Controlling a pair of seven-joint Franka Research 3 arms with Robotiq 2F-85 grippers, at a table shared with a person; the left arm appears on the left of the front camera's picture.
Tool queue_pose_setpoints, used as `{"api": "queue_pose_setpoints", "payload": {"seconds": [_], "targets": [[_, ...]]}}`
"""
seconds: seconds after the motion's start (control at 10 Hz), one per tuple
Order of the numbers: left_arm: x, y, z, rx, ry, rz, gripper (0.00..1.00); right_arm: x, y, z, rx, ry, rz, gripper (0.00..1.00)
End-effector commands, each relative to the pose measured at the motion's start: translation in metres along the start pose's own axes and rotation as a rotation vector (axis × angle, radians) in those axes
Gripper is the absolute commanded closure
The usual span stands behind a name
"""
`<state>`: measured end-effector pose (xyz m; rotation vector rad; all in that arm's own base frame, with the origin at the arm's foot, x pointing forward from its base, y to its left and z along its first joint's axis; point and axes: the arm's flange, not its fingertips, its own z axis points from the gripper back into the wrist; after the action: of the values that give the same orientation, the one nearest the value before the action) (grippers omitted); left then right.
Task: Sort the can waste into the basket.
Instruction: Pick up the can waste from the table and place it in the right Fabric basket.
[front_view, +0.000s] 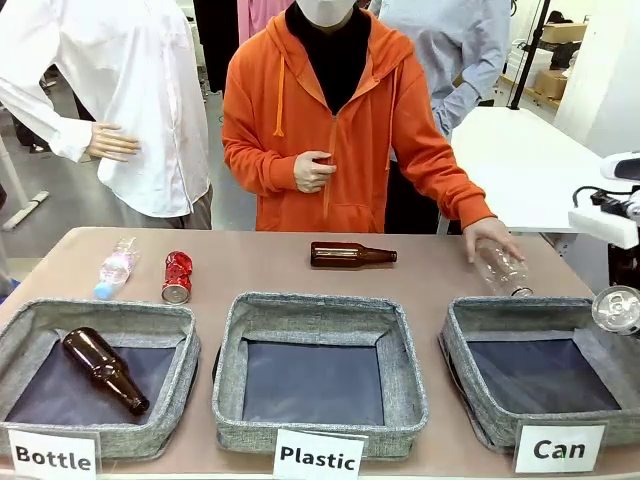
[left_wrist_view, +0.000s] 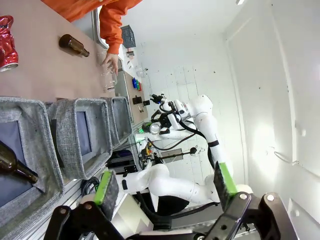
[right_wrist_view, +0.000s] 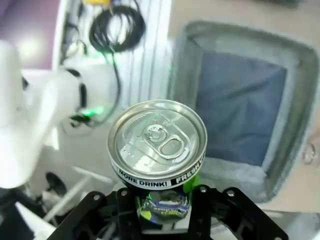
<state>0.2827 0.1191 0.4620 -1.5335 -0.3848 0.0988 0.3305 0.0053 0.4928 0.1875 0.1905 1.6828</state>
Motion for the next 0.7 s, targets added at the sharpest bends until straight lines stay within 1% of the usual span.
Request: {"api": "queue_pose_setpoints", "payload": {"seconds": [0.0,0.1,0.2,0.3,0.4,0.6], "targets": [[-0.002,-0.003,0.000,0.000,0.008,0.010,0.00,0.003,-0.002,-0.009,-0.080,0.009,0.001,0.74],[-0.002,-0.003,0.000,0.000,0.008,0.010,0.00,0.000,-0.002,-0.009,-0.101,-0.009,-0.010,0.74],[-0.002,-0.003,0.000,0.000,0.008,0.010,0.00,0.001,-0.003,-0.010,-0.096,-0.018,-0.020,0.52],[-0.002,-0.003,0.000,0.000,0.008,0.010,0.00,0.000,-0.006,-0.010,-0.105,-0.027,-0.029,0.04],[-0.002,-0.003,0.000,0.000,0.008,0.010,0.00,0.001,-0.009,-0.011,-0.117,-0.043,-0.060,0.00],[-0.002,-0.003,0.000,0.000,0.008,0.010,0.00,-0.002,-0.018,-0.010,-0.135,-0.078,-0.107,0.00]]}}
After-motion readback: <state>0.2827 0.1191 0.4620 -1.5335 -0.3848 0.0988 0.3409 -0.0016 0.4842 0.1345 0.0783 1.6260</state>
